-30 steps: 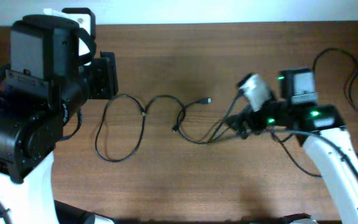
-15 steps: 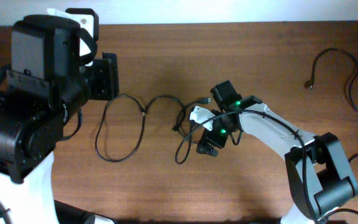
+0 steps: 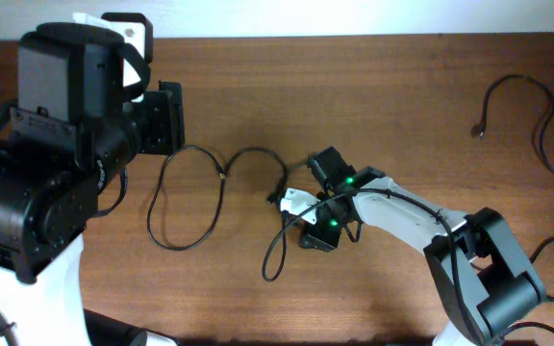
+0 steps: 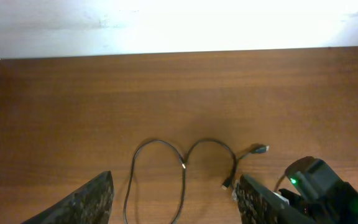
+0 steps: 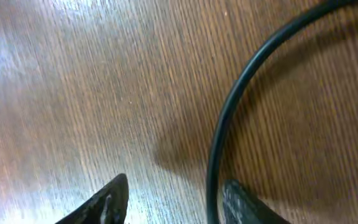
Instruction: Untangle cables
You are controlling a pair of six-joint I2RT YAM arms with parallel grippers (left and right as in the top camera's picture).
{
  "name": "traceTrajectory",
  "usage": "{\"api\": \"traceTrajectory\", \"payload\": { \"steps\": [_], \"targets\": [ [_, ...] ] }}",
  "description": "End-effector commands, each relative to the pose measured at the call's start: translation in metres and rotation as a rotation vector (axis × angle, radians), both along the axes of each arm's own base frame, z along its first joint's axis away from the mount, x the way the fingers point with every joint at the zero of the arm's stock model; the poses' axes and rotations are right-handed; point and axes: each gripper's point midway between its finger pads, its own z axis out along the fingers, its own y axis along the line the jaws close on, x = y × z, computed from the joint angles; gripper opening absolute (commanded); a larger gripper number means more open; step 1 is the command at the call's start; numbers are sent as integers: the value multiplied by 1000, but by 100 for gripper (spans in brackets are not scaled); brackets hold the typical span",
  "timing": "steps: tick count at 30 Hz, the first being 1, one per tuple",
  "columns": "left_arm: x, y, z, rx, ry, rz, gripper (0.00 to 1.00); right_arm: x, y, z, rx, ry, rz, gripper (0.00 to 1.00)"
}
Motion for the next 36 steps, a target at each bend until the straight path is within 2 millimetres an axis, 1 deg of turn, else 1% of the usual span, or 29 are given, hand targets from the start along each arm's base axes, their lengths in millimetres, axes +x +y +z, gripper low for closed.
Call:
{"api": "traceTrajectory", "payload": {
  "steps": [1,5,6,7,8,10,11,12,13,14,15,16,17,18,19,20,21,22,23,24,25,26,28,29,31,33,34,35,36],
  "targets": [
    [-2,0,1,7,-4,-15,64,-4,-3,-7,-15,12,0,4],
    [-2,0,1,7,-4,-15,65,6,-6,-9,-48,-16,-61,4],
    [-2,0,1,7,-4,-15,65,13,-9,-5,-69,-26,-115,4],
    [-2,0,1,7,-4,-15,65,27,-8,14,-70,-84,-170,4],
    [-2,0,1,7,-4,-15,65,35,-6,31,-46,-133,-180,4],
    [-2,0,1,7,-4,-15,64,63,-11,86,-15,-293,-286,4],
    [-2,0,1,7,-4,-15,65,79,-25,128,18,-392,-410,4],
    [-2,0,1,7,-4,-15,64,90,-40,151,33,-443,-541,4],
    [-2,0,1,7,-4,-15,64,114,-94,188,33,-533,-947,4],
    [-2,0,1,7,-4,-15,64,121,-147,208,20,-596,-1301,4],
    [-2,0,1,7,-4,-15,64,114,-200,226,19,-661,-1626,4],
    [-2,0,1,7,-4,-15,64,100,-254,247,35,-737,-1891,4],
    [-2,0,1,7,-4,-15,64,89,-288,257,24,-786,-2025,4],
    [-2,0,1,7,-4,-15,64,79,-311,261,2,-817,-2119,4],
    [-2,0,1,7,-4,-15,64,58,-352,259,-46,-837,-2303,4],
    [-2,0,1,7,-4,-15,64,47,-369,255,-71,-826,-2382,4],
    [-2,0,1,7,-4,-15,64,21,-397,245,-94,-785,-2571,4],
    [-2,0,1,7,-4,-15,64,0,-414,237,-119,-749,-2701,4],
    [-2,0,1,7,-4,-15,64,-28,-431,227,-133,-714,-2889,4],
    [-2,0,1,7,-4,-15,64,-48,-444,214,-144,-649,-3024,4],
    [-2,0,1,7,-4,-15,64,-61,-454,201,155,555,3081,4],
    [-2,0,1,7,-4,-15,64,-74,-464,182,157,413,3029,4],
    [-2,0,1,7,-4,-15,64,-79,-471,149,157,190,2990,4],
    [-2,0,1,7,-4,-15,64,-77,-472,135,224,140,2995,4],
    [-2,0,1,7,-4,-15,64,-72,-476,115,298,93,2995,4],
    [-2,0,1,7,-4,-15,64,-68,-479,105,316,78,2996,4],
    [-2,0,1,7,-4,-15,64,-63,-480,100,307,70,3003,59],
    [-2,0,1,7,-4,-15,64,-57,-481,99,292,59,3035,94],
    [-2,0,1,7,-4,-15,65,-44,-481,97,252,40,3121,94]
  ]
}}
